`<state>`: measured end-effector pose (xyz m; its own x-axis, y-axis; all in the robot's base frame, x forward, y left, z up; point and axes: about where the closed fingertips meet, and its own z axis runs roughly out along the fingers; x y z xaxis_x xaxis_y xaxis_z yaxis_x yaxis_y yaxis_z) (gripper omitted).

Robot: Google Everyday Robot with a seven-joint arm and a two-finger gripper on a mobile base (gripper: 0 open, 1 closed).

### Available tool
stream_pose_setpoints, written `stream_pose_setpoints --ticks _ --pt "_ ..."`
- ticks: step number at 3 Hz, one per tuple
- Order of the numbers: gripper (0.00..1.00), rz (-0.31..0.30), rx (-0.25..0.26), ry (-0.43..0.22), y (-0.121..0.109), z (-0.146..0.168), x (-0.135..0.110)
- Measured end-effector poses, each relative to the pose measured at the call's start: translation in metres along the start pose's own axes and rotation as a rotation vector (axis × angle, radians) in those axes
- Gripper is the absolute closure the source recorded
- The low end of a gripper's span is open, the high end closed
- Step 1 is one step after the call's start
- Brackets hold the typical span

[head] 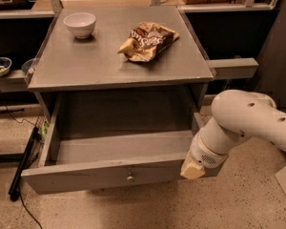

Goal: Close top drawer

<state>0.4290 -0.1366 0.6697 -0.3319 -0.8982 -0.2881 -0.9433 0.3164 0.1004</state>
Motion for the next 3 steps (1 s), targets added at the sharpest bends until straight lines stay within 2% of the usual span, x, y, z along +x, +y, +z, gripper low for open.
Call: stream_pose_setpoints --ticks 1,2,3 --pt "0.11 0.000 0.000 0.000 0.0000 0.0000 0.0000" --pt "0.00 0.000 0.000 0.000 0.0000 0.0000 0.0000" --pt "0.00 0.000 0.000 0.000 0.0000 0.0000 0.0000"
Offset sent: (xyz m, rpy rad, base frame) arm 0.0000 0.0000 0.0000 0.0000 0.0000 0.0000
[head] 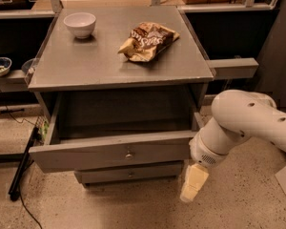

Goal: Close top drawer

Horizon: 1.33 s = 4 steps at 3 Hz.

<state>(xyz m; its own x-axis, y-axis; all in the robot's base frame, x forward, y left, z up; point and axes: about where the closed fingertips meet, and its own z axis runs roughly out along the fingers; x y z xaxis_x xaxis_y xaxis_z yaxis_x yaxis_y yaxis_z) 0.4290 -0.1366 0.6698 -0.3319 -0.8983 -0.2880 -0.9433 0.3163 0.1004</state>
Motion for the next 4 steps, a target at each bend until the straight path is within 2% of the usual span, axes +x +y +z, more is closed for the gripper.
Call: stream_pose_setpoints --ticks 1,2,3,4 --pt "0.16 0.000 0.000 0.000 0.0000 0.0000 0.0000" --pt "0.47 0.000 0.000 0.000 0.0000 0.0000 0.0000" --pt "0.71 0.000 0.000 0.000 0.0000 0.0000 0.0000" --pt "0.99 0.006 0.007 -0.002 -0.0009 0.0002 -0.0002"
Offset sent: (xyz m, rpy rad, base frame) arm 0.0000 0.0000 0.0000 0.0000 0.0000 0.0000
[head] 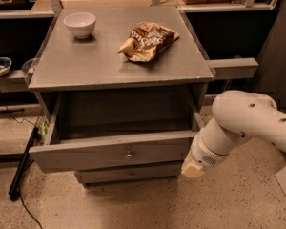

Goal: Close top drawer

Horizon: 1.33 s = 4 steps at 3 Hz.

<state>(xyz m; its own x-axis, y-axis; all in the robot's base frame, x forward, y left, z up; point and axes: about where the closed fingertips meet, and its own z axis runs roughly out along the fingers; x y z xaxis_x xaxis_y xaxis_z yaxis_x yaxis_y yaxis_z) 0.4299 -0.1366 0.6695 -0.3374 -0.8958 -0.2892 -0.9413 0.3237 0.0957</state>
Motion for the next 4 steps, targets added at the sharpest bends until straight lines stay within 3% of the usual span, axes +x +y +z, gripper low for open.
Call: stream_pose_setpoints --ticks 2,4 --pt "1.00 0.065 0.086 -0.057 -0.020 0.011 -0.007" --pt "1.00 0.083 0.106 -0.110 -0.043 0.028 -0.020"
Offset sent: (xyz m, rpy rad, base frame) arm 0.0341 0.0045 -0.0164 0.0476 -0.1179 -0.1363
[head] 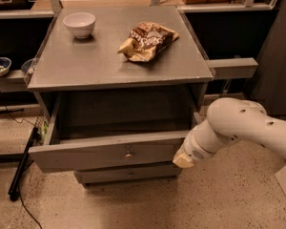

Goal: Close top drawer

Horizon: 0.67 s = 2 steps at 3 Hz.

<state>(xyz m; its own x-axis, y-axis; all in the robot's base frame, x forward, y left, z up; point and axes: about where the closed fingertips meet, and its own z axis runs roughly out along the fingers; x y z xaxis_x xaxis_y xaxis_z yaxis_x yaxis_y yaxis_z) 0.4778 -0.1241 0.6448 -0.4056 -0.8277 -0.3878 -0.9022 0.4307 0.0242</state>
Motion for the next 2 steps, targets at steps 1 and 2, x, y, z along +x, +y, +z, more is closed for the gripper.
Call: stream_pose_setpoints --ticks 1,2 --pt "1.00 0.005 -0.002 -0.012 -0.009 0.006 -0.004" --pt "1.00 -0.011 -0.003 -0.011 -0.018 0.013 -0.016"
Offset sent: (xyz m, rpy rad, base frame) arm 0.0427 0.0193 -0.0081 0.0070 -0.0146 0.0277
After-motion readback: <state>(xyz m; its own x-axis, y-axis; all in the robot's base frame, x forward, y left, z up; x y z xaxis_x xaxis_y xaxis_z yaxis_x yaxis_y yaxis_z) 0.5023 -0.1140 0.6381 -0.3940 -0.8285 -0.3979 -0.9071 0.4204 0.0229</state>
